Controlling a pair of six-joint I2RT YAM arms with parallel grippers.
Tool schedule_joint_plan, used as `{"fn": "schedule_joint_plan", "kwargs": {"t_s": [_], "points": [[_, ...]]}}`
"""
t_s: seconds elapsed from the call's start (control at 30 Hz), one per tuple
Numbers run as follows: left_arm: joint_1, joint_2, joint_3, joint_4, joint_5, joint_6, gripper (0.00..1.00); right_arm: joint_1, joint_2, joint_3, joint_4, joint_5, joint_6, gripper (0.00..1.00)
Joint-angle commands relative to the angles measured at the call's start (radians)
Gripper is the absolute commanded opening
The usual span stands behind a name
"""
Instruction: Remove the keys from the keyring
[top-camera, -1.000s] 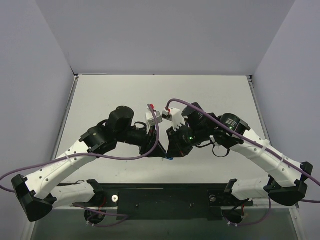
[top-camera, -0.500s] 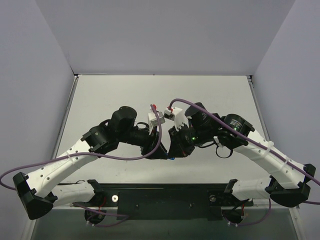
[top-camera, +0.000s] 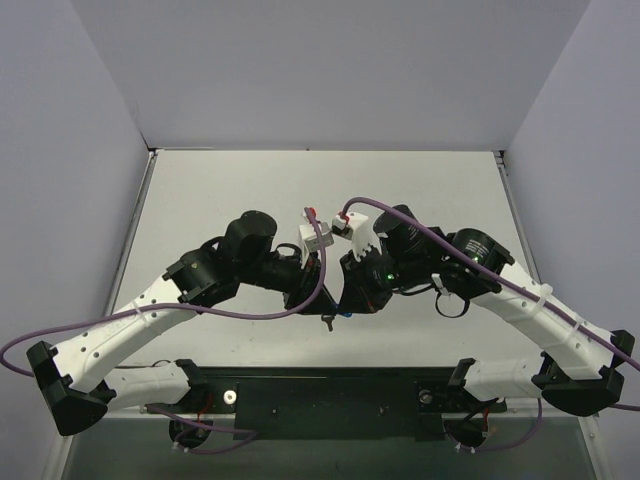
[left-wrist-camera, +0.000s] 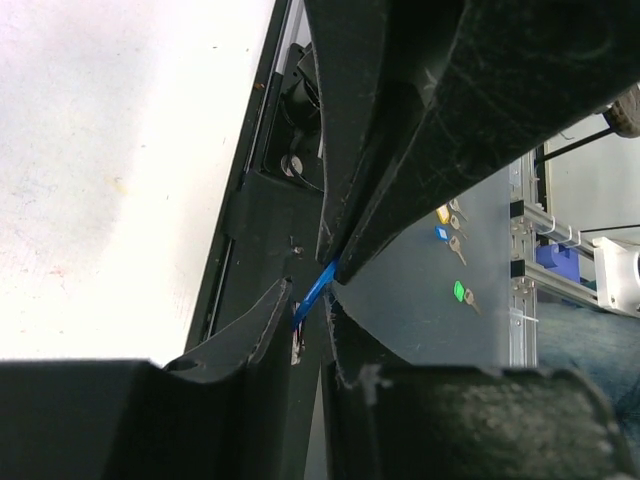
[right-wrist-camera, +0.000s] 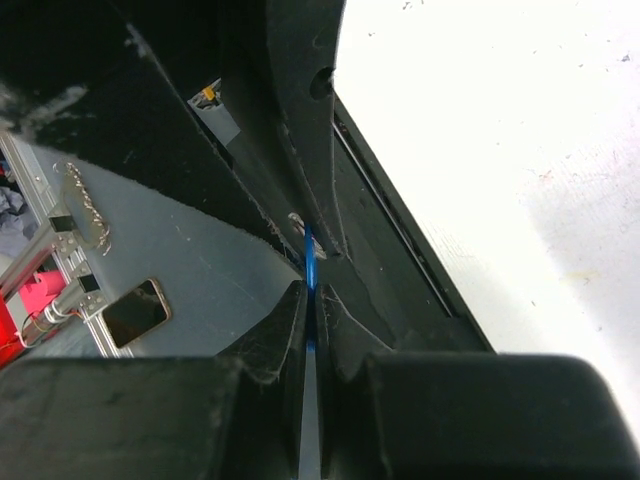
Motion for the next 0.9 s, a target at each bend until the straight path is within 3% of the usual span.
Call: {"fn": "schedule_joint_plan", "kwargs": {"t_s": [0.0,0.17,0.33,0.4,0.43,0.53,0.7,0.87], "points": [[-0.013,0.006,0.047,0.023,-0.020,0.007,0.15,0.012,-0.025,0.033,0.017,0.001,0.002,0.00],[-0.019,-0.008,0.033,0.046,-0.020,-0.005,0.00,0.012,-0.026,0.027,0.055,0.014,0.022,0.00],[-0.019,-0.025,0.022,0.094,-0.018,-0.029,0.00,0.010,-0.020,0.029,0.066,0.027,0.037,0.00],[-0.021,-0.032,0.018,0.112,-0.018,-0.042,0.00,0.012,-0.022,0.032,0.069,0.040,0.045,0.16],[-0.019,-0.034,0.015,0.120,-0.020,-0.054,0.00,0.012,-0.025,0.033,0.071,0.055,0.047,0.31],[-0.019,-0.049,0.007,0.152,-0.053,-0.085,0.00,0.010,-0.042,0.038,0.093,0.092,0.057,0.60],[-0.018,-0.077,0.001,0.217,-0.148,-0.167,0.00,0.004,-0.118,-0.008,0.195,0.168,0.102,0.67],[-0.018,-0.097,0.005,0.293,-0.240,-0.282,0.00,-0.026,-0.238,-0.126,0.446,0.207,0.189,0.72]]}}
